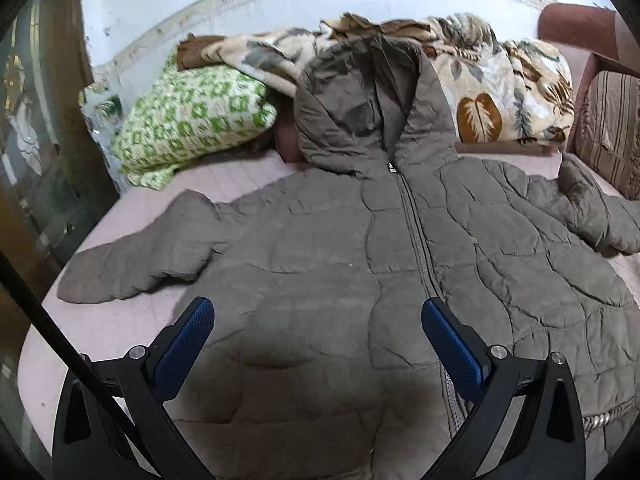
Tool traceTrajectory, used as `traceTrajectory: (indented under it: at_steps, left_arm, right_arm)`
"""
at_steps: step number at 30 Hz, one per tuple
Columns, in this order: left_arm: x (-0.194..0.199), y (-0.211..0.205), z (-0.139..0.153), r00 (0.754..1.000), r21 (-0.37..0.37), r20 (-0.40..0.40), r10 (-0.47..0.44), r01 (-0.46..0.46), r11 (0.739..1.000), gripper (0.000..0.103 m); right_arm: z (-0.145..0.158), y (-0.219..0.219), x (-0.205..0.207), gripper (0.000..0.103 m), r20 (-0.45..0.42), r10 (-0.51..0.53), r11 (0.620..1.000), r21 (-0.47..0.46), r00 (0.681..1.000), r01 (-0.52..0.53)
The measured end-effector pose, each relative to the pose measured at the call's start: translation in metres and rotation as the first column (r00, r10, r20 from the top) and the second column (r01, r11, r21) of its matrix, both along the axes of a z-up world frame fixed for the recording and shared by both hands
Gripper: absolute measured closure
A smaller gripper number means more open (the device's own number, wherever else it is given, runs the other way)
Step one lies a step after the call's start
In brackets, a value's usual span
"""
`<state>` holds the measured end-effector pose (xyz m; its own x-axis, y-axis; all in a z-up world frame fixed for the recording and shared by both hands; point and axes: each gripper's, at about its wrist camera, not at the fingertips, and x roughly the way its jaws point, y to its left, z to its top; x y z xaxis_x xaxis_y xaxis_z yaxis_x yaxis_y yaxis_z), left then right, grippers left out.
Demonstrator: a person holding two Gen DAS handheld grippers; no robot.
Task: Fold large clothes
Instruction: 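Reach the right gripper to the jacket sleeve cuff and close on it, then lift the sleeve with the right gripper, fold it across the jacket body, release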
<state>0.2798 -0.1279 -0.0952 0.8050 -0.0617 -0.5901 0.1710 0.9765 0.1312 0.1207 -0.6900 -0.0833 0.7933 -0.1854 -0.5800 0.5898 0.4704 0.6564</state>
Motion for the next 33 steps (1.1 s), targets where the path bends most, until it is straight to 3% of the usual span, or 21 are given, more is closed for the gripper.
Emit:
traceTrajectory:
  at_steps: [4,8,16,18,20,23,28,33]
  left_arm:
    - [0.007,-0.008,-0.009,0.999,0.023,-0.025,-0.024,0.024,0.999,0.000]
    - [0.006,-0.012,-0.014,0.998,0.035,-0.029,-0.048,0.049,0.998,0.000]
    - [0.010,-0.011,-0.021,0.995,0.022,-0.081,-0.061,0.063,0.998,0.000]
    - [0.012,-0.010,-0.024,0.994,0.014,-0.096,-0.060,0.062,0.998,0.000]
    - [0.014,-0.011,-0.026,0.992,0.016,-0.108,-0.057,0.059,0.998,0.000]
    - [0.017,-0.012,-0.029,0.991,0.021,-0.124,-0.054,0.057,0.998,0.000]
    - [0.015,-0.011,-0.027,0.993,0.014,-0.109,-0.052,0.054,0.998,0.000]
    - [0.011,-0.008,-0.020,0.994,-0.005,-0.103,-0.046,0.046,0.999,0.000]
  right_arm:
    - [-0.011,-0.021,0.018,0.033,-0.026,-0.030,0.999,0.019,0.999,0.031]
    - [-0.030,-0.043,0.034,0.044,-0.076,-0.082,0.996,0.041,0.994,0.085]
    - [-0.031,-0.063,0.059,0.051,-0.094,-0.082,0.996,-0.022,0.992,0.081]
    - [-0.030,-0.064,0.071,0.059,-0.125,-0.065,0.996,-0.069,0.990,0.056]
    - [-0.034,-0.064,0.079,0.082,-0.169,-0.058,0.994,-0.099,0.984,0.041]
    - [-0.037,-0.064,0.073,0.090,-0.113,-0.063,0.996,-0.070,0.992,0.055]
    - [-0.011,-0.051,0.068,0.092,-0.067,-0.076,0.990,-0.126,0.995,0.067]
    - [0.047,-0.016,0.068,0.093,0.015,-0.069,0.967,-0.246,0.997,0.071]
